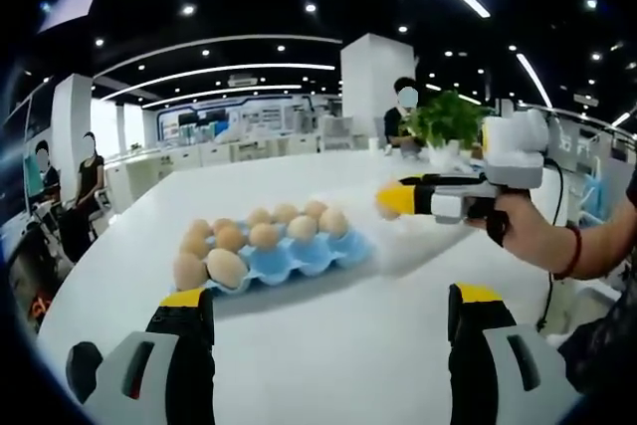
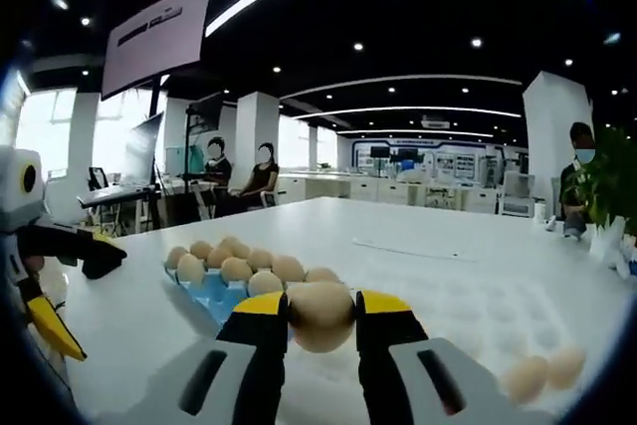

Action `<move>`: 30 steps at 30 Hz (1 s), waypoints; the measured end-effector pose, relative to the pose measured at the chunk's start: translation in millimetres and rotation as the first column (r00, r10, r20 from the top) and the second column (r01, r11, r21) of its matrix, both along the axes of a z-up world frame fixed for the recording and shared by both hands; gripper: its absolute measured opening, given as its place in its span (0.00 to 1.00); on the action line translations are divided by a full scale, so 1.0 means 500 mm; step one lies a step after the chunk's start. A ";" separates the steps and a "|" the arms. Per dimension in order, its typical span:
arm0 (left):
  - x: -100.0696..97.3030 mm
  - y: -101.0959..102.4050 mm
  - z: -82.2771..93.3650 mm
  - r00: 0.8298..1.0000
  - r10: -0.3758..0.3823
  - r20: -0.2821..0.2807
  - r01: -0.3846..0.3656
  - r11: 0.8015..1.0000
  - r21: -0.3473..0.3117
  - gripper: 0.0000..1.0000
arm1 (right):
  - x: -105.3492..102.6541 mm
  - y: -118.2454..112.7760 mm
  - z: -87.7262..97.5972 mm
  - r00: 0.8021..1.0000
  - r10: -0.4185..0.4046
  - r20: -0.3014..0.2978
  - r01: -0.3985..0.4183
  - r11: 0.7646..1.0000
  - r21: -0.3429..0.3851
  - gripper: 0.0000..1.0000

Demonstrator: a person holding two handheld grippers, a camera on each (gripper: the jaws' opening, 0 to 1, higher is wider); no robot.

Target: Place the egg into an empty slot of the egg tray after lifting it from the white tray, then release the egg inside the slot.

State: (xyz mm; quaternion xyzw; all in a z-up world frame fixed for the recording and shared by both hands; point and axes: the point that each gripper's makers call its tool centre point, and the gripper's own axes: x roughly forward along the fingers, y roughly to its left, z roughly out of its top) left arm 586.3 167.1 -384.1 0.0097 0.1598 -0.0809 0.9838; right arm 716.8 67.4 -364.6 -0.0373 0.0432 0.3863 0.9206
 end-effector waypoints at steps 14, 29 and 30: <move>-0.001 0.012 -0.002 1.000 0.003 -0.005 -0.003 1.000 0.002 1.00 | -0.026 0.095 0.013 0.990 0.139 0.013 -0.139 0.990 0.024 0.28; -0.012 0.015 0.003 1.000 0.014 -0.006 -0.014 1.000 0.009 1.00 | -0.047 0.198 -0.004 0.971 0.237 -0.016 -0.237 0.971 0.020 0.28; -0.011 0.015 0.004 1.000 0.014 -0.003 -0.014 1.000 0.000 1.00 | -0.048 0.206 -0.005 0.970 0.243 -0.017 -0.242 0.970 0.018 0.28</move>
